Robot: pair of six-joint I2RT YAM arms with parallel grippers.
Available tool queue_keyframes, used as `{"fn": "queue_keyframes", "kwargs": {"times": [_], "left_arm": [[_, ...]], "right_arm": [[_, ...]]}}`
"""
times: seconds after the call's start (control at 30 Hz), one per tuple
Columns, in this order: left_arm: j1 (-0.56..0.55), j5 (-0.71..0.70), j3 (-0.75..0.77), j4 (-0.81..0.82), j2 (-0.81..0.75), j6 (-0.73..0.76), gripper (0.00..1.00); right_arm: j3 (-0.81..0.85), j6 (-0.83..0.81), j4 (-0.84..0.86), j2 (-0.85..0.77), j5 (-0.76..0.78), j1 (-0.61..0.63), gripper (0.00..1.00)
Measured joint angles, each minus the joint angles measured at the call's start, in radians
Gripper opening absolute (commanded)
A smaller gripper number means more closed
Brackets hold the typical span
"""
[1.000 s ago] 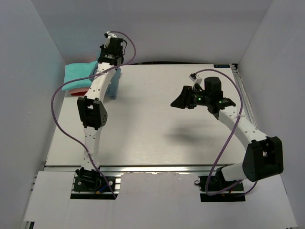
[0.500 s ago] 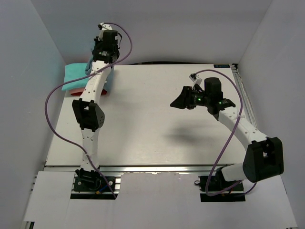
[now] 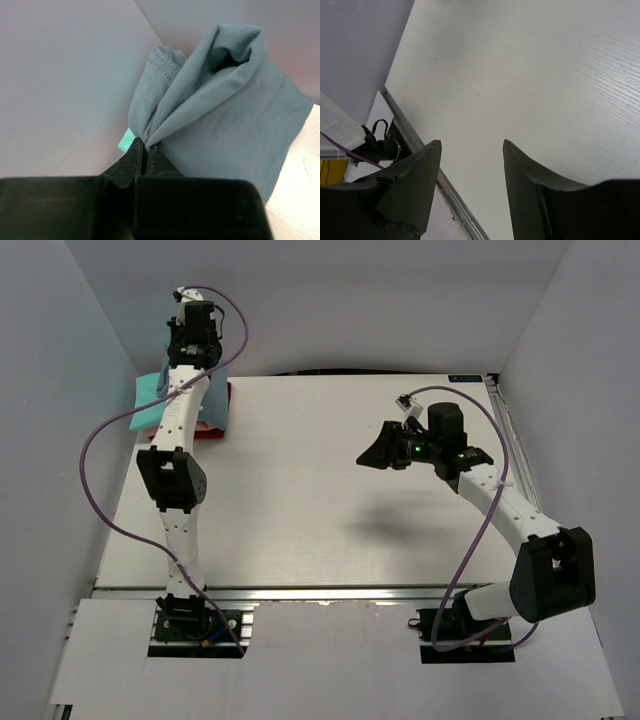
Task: Fold and stack the t-shirts
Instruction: Put the neatly folded tshirt into the corner of the board with the left arm
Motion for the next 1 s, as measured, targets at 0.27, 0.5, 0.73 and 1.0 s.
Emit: {"fn": "queue_keyframes", "kwargs": {"times": [0.27, 0.5, 0.73, 1.0], "left_arm": [[0.087, 0.125, 0.0, 0.002, 0.0, -0.041, 0.0], [0.142, 0.201, 0.0, 0.02, 0.0, -0.064, 0.0], [0.197, 0.25, 0.0, 0.03, 0.0, -0.082, 0.0], [0.245, 0.314, 0.0, 0.056, 0.0, -0.093, 0.0]], "right_arm": [[0.003, -0.001, -0.019, 0.035, 0.013, 0.019, 0.59], [0.039, 0.0, -0.055, 0.055, 0.035, 0.051, 0.59], [0.069, 0.0, -0.059, 0.072, 0.053, 0.089, 0.59], [0.07, 0.0, -0.076, 0.106, 0.081, 0.126, 0.59]]}}
